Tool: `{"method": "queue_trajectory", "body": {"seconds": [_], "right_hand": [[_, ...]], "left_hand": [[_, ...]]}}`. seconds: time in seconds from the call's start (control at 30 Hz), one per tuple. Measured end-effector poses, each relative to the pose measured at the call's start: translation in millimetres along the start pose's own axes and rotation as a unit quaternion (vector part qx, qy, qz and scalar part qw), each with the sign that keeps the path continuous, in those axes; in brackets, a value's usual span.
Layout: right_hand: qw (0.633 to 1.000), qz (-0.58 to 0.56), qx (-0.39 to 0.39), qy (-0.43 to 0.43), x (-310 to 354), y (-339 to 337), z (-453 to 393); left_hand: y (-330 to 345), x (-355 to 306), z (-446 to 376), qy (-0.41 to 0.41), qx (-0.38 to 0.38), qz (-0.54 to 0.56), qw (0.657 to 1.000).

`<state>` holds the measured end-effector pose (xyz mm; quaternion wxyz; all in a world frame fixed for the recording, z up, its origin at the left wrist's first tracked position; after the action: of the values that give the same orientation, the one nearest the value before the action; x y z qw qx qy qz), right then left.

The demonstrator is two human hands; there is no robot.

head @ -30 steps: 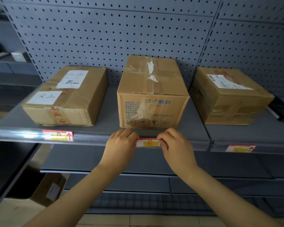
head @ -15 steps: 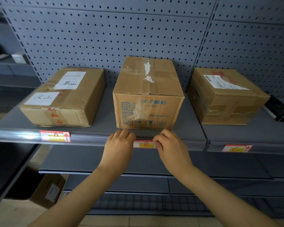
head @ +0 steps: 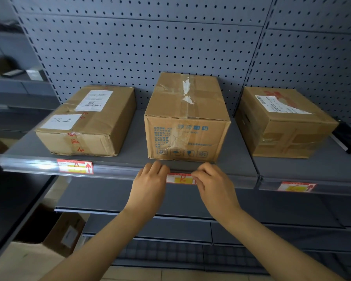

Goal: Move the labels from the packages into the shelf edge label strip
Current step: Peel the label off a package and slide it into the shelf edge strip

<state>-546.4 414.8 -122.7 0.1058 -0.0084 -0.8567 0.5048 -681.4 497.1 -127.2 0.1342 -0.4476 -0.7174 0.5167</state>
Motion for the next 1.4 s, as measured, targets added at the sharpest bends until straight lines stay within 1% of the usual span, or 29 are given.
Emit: {"method": "queue_trajectory", "body": {"seconds": [0.13,0.23,0.33,0.43,0.53,0.63,0.7,0.87,1.07,1.17,1.4], "right_hand": [[1.000,0.018,-0.016,-0.017,2.4,-1.5,0.8],[0.998,0.009,-0.028,-0.051,18.6,-0.7,-1.4],[0.996,-0.010,-0.036,-0.081,45.5,6.6,-11.2],[0.994,-0.029,-0.014,-0.106,80.8,23.7,-23.2],[0.990,-0.042,0.018,-0.135,121.4,41.3,-37.7],[0.990,-0.076,0.009,-0.119,158.4,54.3,-60.3],[0.992,-0.091,-0.006,-0.086,179.2,60.6,-73.3],[0.996,-0.086,-0.008,-0.014,223.2,77.6,-91.0],[0.999,-0.041,-0.001,0.021,242.8,83.5,-93.5],[0.999,-0.019,0.005,0.026,245.0,86.2,-94.8],[0.999,0.033,0.020,0.022,248.6,91.3,-98.1]], "left_hand": [[-1.7,-0.8,8.6,0.013,0.009,0.009,1.000],[-5.7,8.0,15.0,-0.010,0.011,0.029,0.999],[-19.1,25.3,21.6,-0.027,-0.007,0.042,0.999],[-41.0,57.6,28.7,-0.046,-0.022,0.024,0.998],[-74.6,101.4,33.8,-0.089,-0.053,-0.003,0.995],[-103.5,151.3,40.3,-0.123,-0.074,-0.015,0.990],[-113.8,182.5,43.6,-0.138,-0.064,-0.021,0.988],[-127.6,234.5,47.8,-0.104,-0.024,-0.014,0.994],[-129.5,245.5,48.4,-0.046,-0.019,0.031,0.998],[-123.4,248.8,50.5,-0.011,-0.014,0.030,0.999],[-116.4,254.2,49.7,-0.017,-0.023,0.041,0.999]]}}
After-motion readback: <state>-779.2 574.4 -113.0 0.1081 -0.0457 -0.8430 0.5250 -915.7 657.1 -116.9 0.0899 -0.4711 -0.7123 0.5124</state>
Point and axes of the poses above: each hand's wrist, its own z-axis away from the middle knuckle, its own y-axis out of the palm, x = y × z, the point moved 5 cm from there along -z, towards the middle knuckle, and after that the axes turned 8 degrees about z, right-handed, at the moved point
